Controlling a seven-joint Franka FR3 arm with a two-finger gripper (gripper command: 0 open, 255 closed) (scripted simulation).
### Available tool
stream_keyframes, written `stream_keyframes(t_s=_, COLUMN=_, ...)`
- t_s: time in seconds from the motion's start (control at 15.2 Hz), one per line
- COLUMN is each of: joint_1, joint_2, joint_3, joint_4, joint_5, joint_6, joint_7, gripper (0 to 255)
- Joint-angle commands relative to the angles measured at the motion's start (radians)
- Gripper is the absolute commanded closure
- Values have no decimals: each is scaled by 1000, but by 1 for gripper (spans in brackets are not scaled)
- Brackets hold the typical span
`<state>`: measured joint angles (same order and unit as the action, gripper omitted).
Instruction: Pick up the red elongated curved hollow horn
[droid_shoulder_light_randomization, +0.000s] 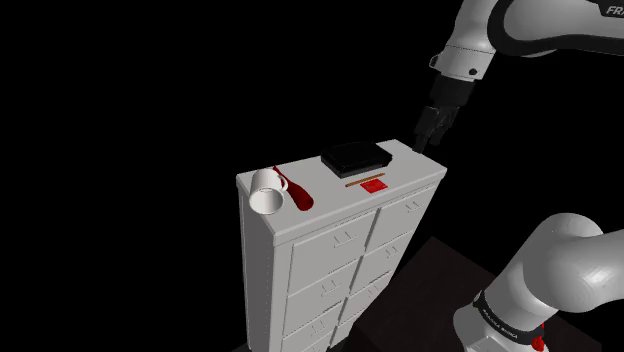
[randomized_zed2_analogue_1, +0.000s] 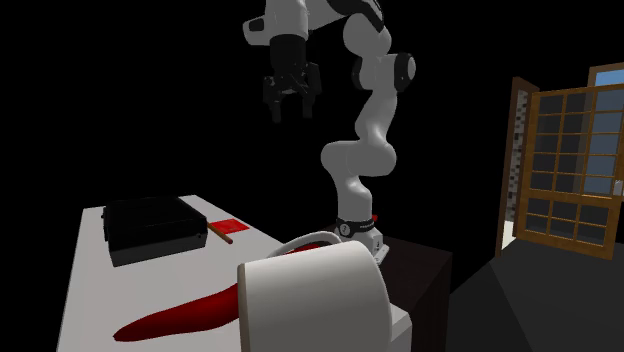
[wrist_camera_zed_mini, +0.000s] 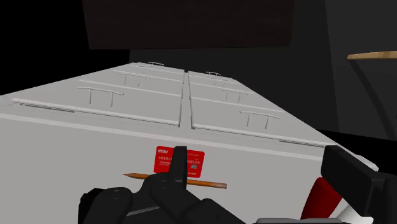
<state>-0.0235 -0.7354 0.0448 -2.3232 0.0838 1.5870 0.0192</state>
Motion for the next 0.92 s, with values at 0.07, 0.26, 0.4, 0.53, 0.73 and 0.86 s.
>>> stream_keyframes(t_s=0.07, joint_1=3, joint_2=25, joint_3=17, joint_4=2, joint_5=11, joint_6=21, joint_7=23, gripper=0)
stream_keyframes(t_s=0.26, joint_1=10, joint_2=107, joint_3=67, joint_4=15, joint_5=38, joint_6=83, joint_7=89, gripper=0)
stream_keyframes(t_s=0.4, joint_1=13, joint_2=167, joint_3=99, joint_4=31, joint_5=53, joint_6=123, joint_7=133, gripper=0)
stream_keyframes(t_s=0.53, joint_1=16, joint_2=230, joint_3=129, joint_4=52, joint_5=63, joint_6=161, joint_7=177, gripper=0)
stream_keyframes(t_s=0.73, joint_1=19, joint_2=332, joint_3=173, joint_4=94, joint_5=71, joint_6=215, joint_7=243, gripper=0)
stream_keyframes(t_s=0.86, joint_1=21, joint_2=403, joint_3=200, joint_4=128, joint_5=70, joint_6=247, joint_7=288, gripper=0)
